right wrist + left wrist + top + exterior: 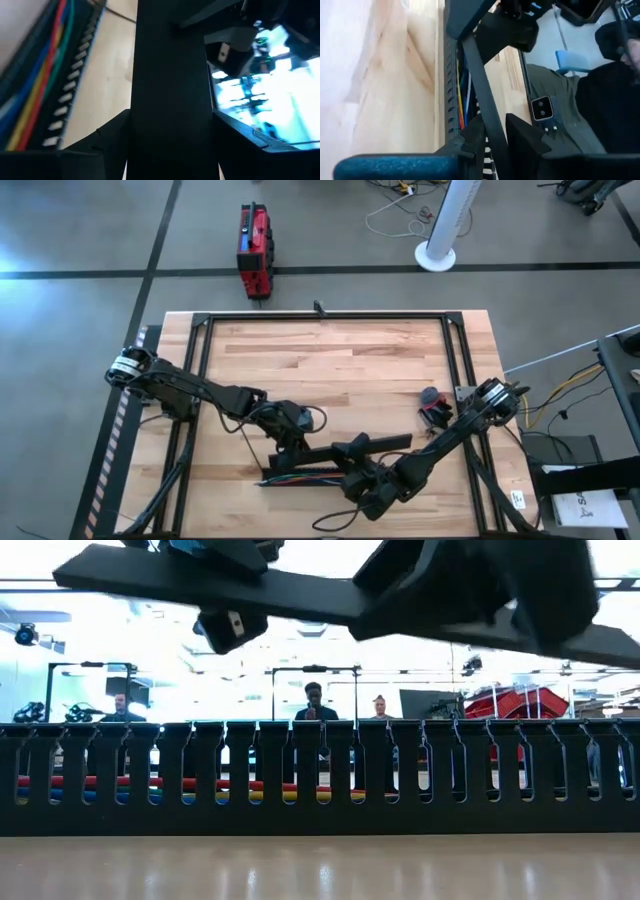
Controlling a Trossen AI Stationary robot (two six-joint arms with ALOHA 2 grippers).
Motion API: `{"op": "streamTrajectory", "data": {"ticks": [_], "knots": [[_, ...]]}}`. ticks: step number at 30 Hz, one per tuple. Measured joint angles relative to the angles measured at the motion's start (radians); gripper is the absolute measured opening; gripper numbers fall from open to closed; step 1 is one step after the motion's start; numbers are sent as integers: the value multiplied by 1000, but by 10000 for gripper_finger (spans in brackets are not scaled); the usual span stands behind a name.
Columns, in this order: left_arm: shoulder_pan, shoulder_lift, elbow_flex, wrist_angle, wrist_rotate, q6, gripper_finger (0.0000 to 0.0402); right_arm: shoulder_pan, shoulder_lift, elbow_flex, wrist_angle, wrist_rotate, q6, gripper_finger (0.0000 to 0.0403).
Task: Ziptie cables
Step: Close the cable duct using the cable lid
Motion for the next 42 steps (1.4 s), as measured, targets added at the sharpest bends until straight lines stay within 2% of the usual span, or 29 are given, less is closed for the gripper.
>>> {"op": "streamTrajectory", "data": {"ticks": [4,9,13,17,21,25,29,33,37,42], "knots": [[0,-45,0,-31,-61,47,65,-2,-58,0,-103,-95,123,220],[-7,-145,-2,-179,-226,85,85,1,-121,-1,-240,-250,297,220],[-38,-226,-13,-326,-423,84,107,-1,-133,0,-227,-344,398,220],[-81,-280,-79,-352,-570,32,126,0,-112,0,-151,-429,446,220],[-99,-301,-193,-283,-583,-51,136,-2,-70,-1,-67,-486,454,220],[-111,-296,-303,-185,-580,-96,134,-13,-34,15,-44,-494,504,220],[-132,-288,-381,-78,-580,-86,122,-27,-10,32,-39,-506,547,220],[-181,-289,-408,-9,-584,-31,112,-35,21,48,-30,-542,551,220],[-247,-293,-412,-15,-583,-67,119,-42,46,66,-27,-548,556,220],[-350,-291,-432,-99,-558,-236,161,-53,53,81,-27,-547,570,220]]}}
